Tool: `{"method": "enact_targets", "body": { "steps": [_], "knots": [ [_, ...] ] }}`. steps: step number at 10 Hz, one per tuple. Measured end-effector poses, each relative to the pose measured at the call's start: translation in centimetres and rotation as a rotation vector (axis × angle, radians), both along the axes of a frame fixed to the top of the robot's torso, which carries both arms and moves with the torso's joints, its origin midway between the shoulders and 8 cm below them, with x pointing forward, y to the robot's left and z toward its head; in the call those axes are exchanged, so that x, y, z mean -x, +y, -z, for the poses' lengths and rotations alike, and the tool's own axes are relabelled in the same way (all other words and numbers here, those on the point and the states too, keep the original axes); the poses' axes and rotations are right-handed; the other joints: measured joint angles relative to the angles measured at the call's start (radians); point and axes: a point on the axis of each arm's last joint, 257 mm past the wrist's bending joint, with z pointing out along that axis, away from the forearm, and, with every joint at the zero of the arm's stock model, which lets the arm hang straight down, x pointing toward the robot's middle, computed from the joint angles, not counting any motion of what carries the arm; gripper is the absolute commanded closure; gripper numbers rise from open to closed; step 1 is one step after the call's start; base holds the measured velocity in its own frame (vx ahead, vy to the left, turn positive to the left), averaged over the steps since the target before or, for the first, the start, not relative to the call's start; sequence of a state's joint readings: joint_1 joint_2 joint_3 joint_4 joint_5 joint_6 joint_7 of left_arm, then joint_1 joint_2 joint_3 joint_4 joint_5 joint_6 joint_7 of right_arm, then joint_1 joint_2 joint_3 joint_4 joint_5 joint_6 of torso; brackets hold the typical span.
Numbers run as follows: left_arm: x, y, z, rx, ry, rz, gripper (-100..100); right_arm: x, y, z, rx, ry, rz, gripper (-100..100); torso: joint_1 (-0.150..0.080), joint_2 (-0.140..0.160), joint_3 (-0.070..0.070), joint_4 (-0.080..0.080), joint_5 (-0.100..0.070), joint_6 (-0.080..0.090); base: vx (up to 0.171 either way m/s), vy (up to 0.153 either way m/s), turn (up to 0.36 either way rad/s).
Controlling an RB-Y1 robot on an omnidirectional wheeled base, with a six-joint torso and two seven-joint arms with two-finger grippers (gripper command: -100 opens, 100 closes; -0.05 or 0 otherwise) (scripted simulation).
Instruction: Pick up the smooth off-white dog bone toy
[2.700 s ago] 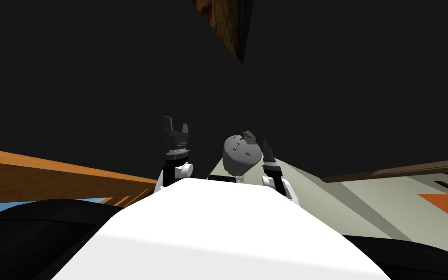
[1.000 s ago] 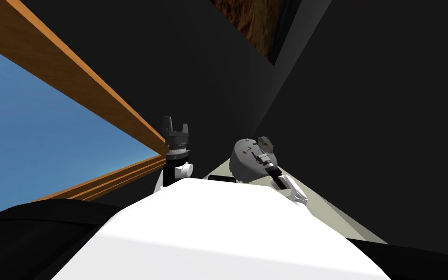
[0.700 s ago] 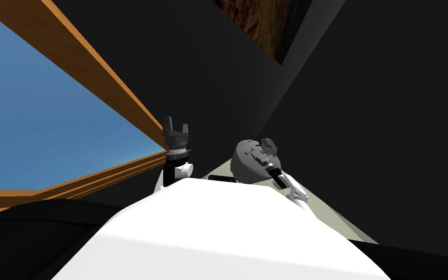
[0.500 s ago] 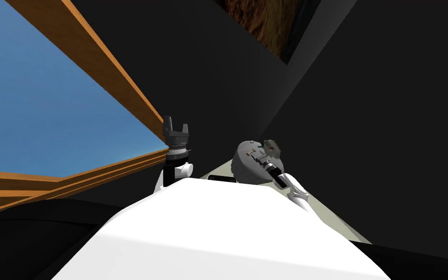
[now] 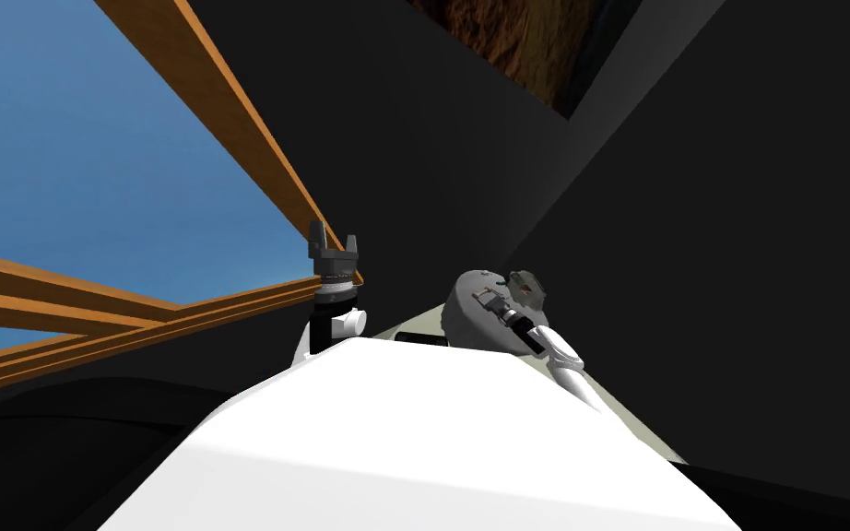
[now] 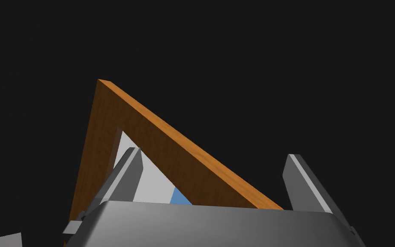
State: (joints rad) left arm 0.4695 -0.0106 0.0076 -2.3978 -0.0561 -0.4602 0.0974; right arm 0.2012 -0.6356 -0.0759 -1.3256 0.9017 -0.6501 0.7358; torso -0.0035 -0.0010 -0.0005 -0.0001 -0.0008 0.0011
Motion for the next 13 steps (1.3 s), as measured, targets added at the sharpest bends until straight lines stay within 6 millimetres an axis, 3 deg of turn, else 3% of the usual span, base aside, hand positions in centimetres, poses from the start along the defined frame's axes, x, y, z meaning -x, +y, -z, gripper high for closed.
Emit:
{"method": "enact_targets", "body": {
  "steps": [6, 13],
  "knots": [
    [0.0, 0.0, 0.0, 0.000, 0.000, 0.000, 0, 1.7, -3.6, 6.1, 0.265, 0.132, -0.100, -100, -0.001, -0.001, 0.000, 0.000, 0.000, 0.001, -0.016, -0.051, 0.253],
    [0.0, 0.0, 0.0, 0.000, 0.000, 0.000, 0, 4.0, -8.1, 10.3, 0.499, 0.274, -0.213, -100, -0.001, -0.001, 0.000, 0.000, 0.000, 0.001, -0.016, -0.041, 0.180]
  ]
}}
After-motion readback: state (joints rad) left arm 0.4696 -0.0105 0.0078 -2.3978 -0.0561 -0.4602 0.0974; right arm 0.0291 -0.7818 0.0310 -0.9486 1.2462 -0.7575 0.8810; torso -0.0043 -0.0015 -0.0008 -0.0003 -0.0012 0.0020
